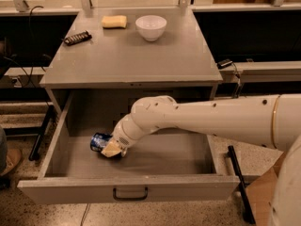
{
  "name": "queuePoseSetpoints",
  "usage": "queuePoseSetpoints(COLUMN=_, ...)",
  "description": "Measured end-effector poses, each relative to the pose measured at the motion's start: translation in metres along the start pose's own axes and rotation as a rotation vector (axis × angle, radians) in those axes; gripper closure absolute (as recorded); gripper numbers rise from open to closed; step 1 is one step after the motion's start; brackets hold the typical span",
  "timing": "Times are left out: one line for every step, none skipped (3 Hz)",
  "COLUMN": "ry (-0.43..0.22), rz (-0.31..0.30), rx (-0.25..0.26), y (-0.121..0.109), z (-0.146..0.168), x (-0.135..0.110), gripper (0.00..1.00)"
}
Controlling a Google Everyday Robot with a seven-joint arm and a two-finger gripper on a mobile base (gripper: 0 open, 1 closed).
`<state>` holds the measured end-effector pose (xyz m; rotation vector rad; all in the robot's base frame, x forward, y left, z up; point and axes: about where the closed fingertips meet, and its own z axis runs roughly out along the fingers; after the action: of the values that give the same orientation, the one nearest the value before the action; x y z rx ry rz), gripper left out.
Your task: Pick pepsi can from top drawer and place on counter
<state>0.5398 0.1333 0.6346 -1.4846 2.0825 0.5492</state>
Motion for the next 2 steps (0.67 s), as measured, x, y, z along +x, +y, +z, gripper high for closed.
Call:
queuePoseSetpoints(ry=-0.087, rz=-0.025, rx=-0.027, y=0.011, z=-0.048, x=-0.025, gripper=0.97)
queuePoseSetpoints(ry=-0.162, rz=-0.093, rx=0.029, y=0.011, z=-0.129, x=-0.035, gripper=1.0)
